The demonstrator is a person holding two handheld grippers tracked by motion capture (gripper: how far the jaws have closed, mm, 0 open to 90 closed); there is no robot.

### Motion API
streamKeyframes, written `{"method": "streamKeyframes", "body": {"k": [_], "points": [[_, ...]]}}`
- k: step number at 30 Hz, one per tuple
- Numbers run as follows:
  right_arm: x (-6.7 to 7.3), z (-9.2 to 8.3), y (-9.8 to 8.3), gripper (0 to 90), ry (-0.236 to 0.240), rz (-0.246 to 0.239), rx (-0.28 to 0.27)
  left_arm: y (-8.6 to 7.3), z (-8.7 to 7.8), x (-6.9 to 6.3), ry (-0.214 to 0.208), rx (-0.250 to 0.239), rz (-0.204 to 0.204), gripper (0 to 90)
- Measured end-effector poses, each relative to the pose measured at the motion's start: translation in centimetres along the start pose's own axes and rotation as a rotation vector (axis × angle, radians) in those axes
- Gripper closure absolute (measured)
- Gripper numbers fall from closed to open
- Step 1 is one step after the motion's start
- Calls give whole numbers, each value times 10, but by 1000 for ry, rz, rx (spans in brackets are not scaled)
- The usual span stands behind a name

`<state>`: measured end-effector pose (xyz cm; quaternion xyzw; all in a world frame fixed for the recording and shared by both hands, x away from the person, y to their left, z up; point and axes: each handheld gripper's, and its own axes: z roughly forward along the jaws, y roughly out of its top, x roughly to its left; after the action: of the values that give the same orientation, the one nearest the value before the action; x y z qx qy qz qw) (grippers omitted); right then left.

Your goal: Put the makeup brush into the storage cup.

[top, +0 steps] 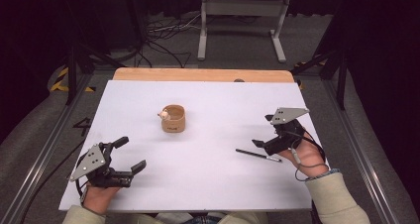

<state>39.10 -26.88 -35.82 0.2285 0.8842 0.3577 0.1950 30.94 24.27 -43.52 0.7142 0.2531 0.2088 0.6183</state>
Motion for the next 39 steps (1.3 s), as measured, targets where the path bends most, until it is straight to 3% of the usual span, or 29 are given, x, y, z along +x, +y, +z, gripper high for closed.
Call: {"method": "streamKeyframes", "body": {"k": [5,9,18,25,39], "points": [[-3,8,0,96,45,-24,118,2,0,-2,0,10,23,53],[-5,10,0,101,53,-29,153,1,0,-4,-9,12,44,48],[-10,13,0,112,66,-48,269,1,-1,-2,-6,2,33,45],[-14,20,0,131,90,-52,330,1,-4,2,-4,-6,6,51],[-14,34,1,203,147,-85,440,1,-4,2,8,4,10,52]]}}
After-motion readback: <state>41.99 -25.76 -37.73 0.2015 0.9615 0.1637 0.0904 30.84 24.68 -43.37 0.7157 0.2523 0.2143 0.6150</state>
